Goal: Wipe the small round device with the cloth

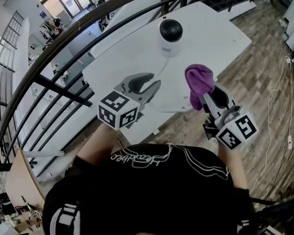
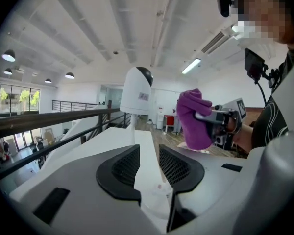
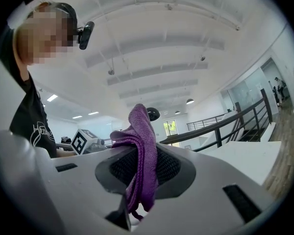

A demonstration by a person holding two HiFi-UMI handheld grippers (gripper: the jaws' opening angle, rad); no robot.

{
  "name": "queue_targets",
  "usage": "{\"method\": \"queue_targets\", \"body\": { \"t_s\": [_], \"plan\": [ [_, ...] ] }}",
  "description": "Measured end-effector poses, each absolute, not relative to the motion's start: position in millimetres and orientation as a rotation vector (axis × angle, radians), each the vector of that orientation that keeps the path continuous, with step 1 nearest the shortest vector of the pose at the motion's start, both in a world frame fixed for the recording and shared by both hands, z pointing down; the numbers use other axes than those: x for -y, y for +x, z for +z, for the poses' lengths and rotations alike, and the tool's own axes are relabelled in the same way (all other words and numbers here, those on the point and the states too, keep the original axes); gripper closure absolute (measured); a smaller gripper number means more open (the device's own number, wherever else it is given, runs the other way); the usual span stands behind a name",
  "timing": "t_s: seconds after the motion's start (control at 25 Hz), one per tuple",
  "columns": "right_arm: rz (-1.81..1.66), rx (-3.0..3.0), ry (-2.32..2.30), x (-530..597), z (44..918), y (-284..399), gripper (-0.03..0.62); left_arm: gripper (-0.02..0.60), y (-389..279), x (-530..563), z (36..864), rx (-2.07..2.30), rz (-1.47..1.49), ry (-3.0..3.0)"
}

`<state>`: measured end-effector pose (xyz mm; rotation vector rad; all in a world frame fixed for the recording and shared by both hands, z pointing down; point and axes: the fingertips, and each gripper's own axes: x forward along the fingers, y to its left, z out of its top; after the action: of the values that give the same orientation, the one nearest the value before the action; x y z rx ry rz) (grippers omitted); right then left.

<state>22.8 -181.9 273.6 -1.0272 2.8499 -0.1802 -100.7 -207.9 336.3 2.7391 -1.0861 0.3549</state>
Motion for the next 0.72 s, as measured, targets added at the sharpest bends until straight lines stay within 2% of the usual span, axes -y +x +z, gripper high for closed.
{"method": "queue_targets", "body": {
  "t_s": [0.32,0.72],
  "plan": [
    [-0.114,-2.832,-1.198,196,273,5,0.528,0.460,-109,254,379,0.908,0.478,2.733],
    [-0.027,-2.846,-1.340,204,280,-21,0.527,0.462,-105,264,399,0.710,0.479,2.765]
  ]
}}
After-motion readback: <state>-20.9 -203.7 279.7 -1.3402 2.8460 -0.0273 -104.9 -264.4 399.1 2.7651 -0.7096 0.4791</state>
